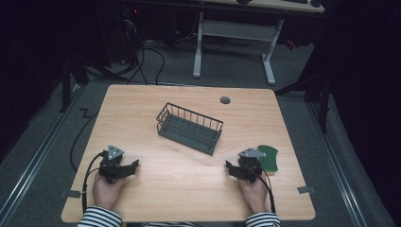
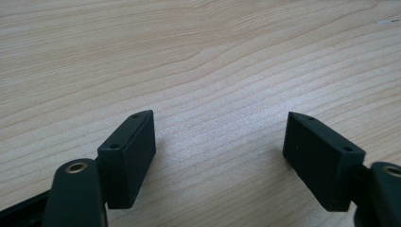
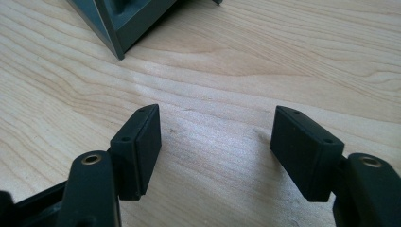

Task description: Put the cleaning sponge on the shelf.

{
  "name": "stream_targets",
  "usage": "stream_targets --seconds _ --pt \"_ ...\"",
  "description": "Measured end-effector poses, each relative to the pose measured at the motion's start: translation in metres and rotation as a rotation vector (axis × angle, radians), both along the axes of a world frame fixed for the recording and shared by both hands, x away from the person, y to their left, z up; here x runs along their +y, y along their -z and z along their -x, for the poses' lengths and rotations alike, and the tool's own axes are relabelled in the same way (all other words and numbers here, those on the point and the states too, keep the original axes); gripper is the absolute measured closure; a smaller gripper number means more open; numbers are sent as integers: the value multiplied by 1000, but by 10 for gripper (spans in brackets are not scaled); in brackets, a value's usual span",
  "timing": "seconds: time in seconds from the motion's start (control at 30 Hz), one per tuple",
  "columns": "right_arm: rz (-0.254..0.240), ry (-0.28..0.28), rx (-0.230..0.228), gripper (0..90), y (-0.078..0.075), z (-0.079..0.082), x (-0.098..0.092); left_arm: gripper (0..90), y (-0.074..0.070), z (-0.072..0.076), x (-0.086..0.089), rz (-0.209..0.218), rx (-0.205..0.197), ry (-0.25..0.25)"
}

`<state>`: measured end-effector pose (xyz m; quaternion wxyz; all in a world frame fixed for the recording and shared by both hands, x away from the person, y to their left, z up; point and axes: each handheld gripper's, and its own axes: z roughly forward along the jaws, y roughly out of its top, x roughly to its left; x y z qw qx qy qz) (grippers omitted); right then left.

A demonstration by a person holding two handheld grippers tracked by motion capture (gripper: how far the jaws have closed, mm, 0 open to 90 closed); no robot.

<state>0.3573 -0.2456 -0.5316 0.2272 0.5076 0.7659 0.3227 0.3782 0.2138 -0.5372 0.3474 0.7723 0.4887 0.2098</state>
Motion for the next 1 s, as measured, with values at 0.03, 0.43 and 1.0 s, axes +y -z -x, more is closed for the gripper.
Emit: stream_targets --seconds 0.03,0.43,1.0 --pt "0 0 0 343 0 0 0 266 0 0 0 0 0 0" --pt "-1 3 1 341 0 0 0 219 0 -2 -1 -1 8 22" --pt "-125 -7 -51 440 -31 4 -1 281 -18 -17 -17 31 38 101"
